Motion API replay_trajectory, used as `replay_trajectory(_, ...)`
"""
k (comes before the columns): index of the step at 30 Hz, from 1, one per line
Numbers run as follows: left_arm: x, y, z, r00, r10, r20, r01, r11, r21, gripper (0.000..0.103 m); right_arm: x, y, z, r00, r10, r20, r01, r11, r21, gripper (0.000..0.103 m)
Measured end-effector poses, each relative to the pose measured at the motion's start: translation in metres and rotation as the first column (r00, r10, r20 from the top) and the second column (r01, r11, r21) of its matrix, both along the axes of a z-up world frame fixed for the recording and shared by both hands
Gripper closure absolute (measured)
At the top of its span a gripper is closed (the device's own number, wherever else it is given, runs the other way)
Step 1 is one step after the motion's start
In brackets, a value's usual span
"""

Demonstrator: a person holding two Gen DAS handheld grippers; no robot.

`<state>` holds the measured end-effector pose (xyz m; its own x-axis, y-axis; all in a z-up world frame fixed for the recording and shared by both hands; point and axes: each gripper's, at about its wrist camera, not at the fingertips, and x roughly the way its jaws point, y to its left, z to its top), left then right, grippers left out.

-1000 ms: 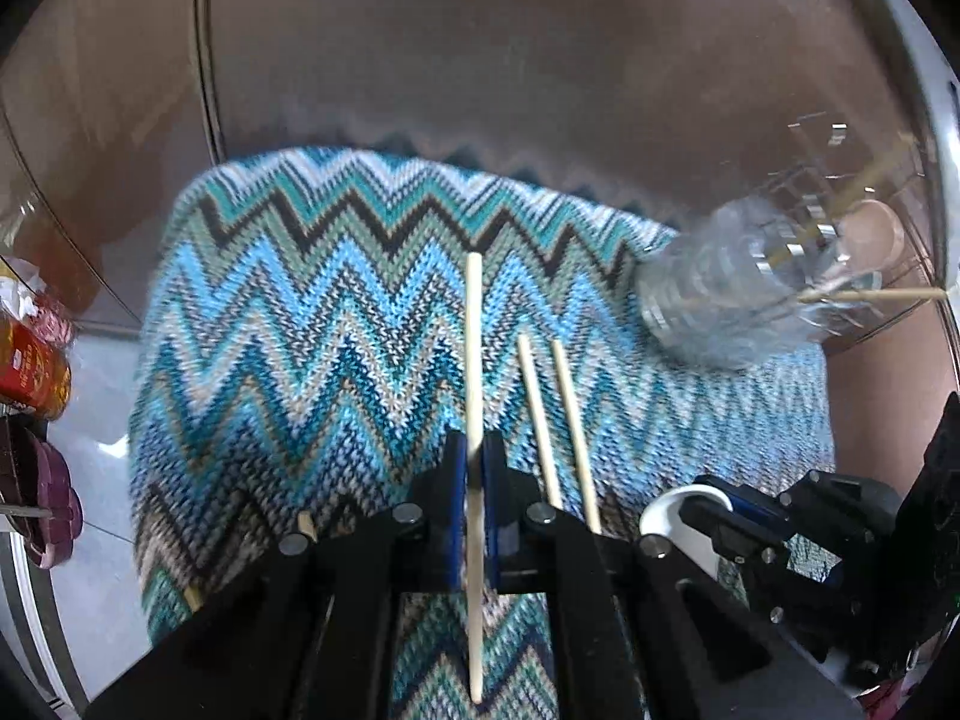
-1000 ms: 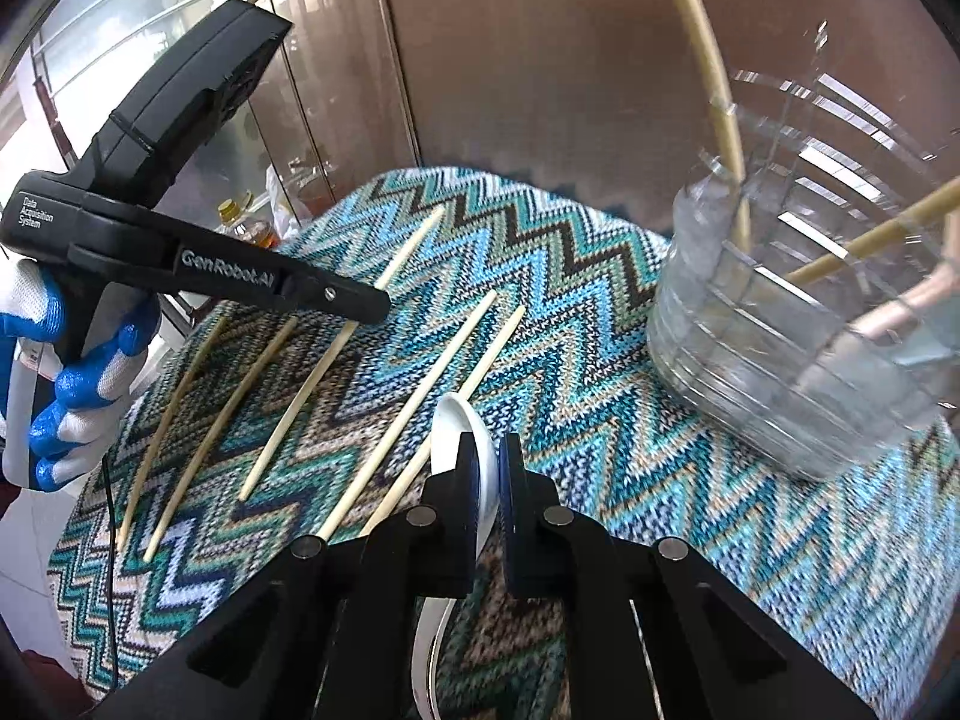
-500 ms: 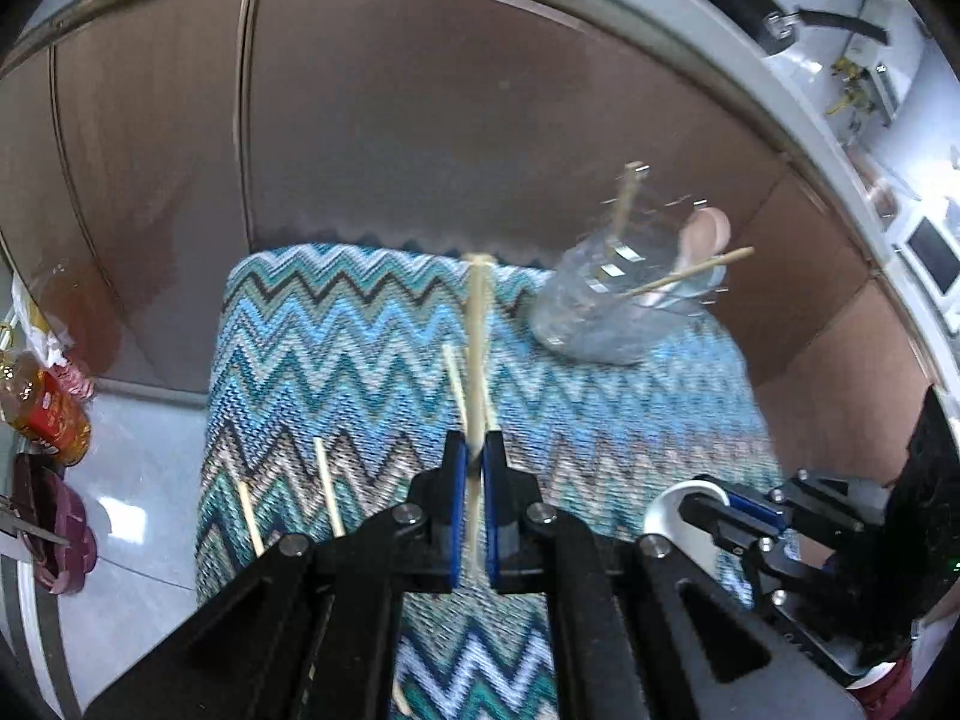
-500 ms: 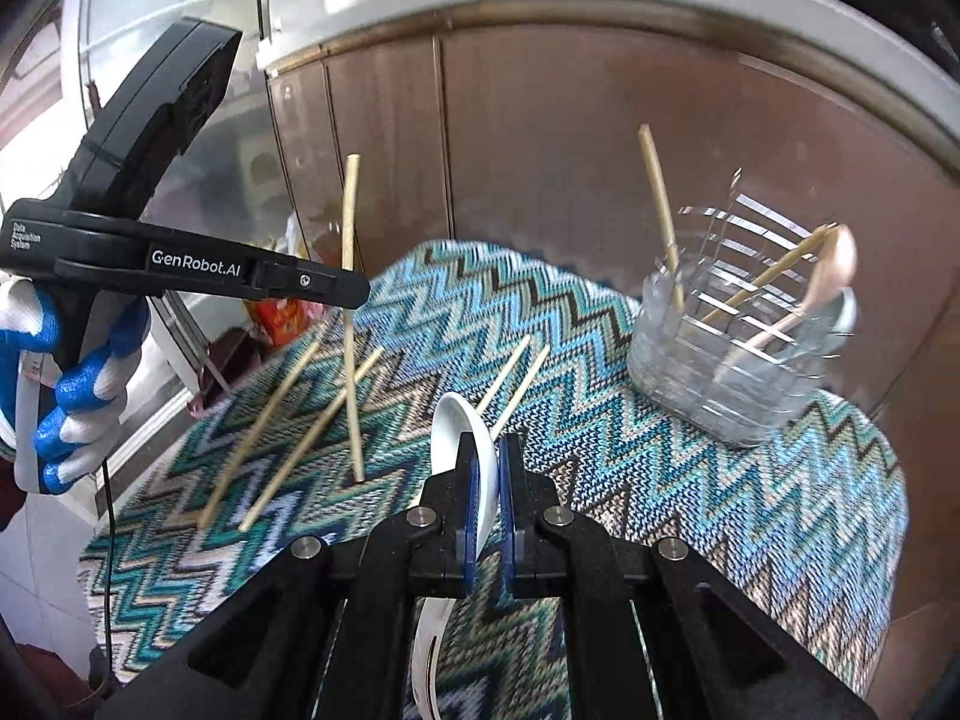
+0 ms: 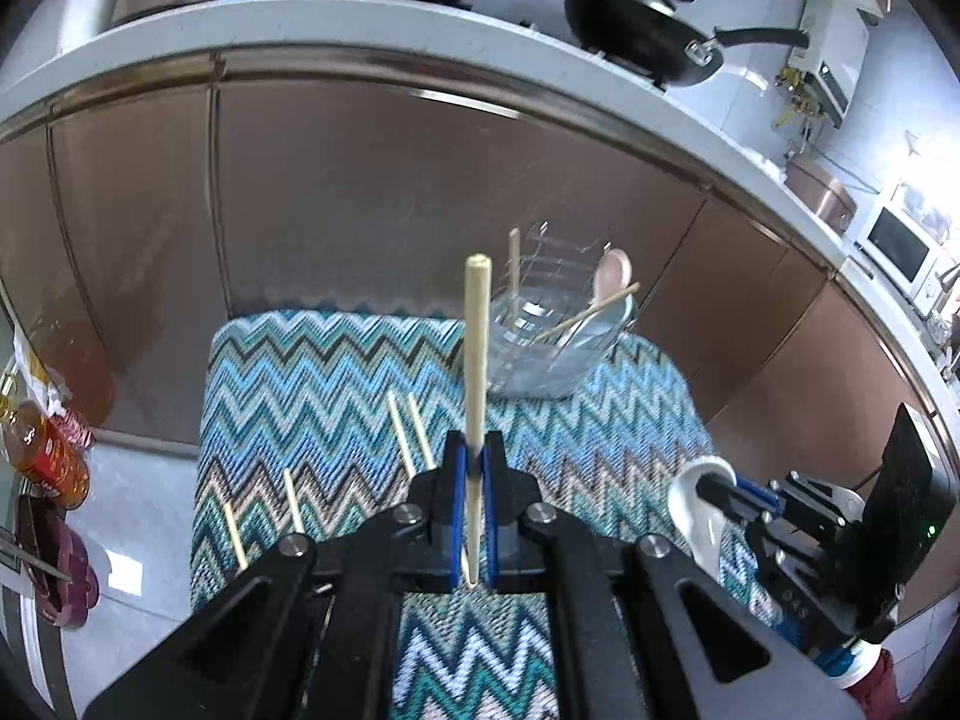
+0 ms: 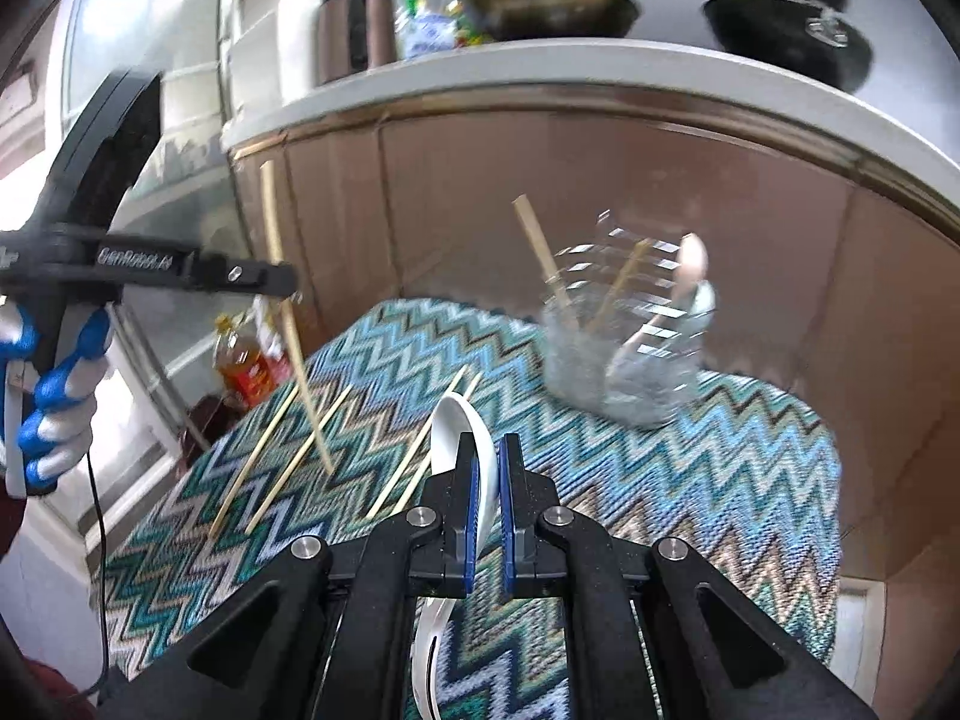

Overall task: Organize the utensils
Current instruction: 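Lift both utensils and lower them into the utensil holder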

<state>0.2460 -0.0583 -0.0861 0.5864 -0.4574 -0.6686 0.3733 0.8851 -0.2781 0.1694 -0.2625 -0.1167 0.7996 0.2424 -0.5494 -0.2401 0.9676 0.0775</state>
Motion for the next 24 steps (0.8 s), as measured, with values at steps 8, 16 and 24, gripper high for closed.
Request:
replay_trajectory(8, 0.016, -0.028, 0.036, 0.994, -0.027, 0.103, 0.034, 0.997, -0.071, 0.098, 0.025, -0.040, 0.048, 0.963, -0.136, 0.233, 0.123, 0.990, 0.069, 0.097)
replay_trajectory(16, 0.067, -0.057, 0.063, 0.979, -0.007, 0.205, 0.041, 0.986, -0.160, 0.098, 0.097, -0.062, 0.085, 0.867, -0.227, 0.443, 0.170, 0.971, 0.165, 0.097)
replay_trajectory(24, 0.118, -0.082, 0.045, 0.975, 0.001, 0.222, 0.032, 0.989, -0.147, 0.098, 0.170, -0.071, 0.062, 0.847, -0.260, 0.464, 0.185, 0.962, 0.202, 0.097)
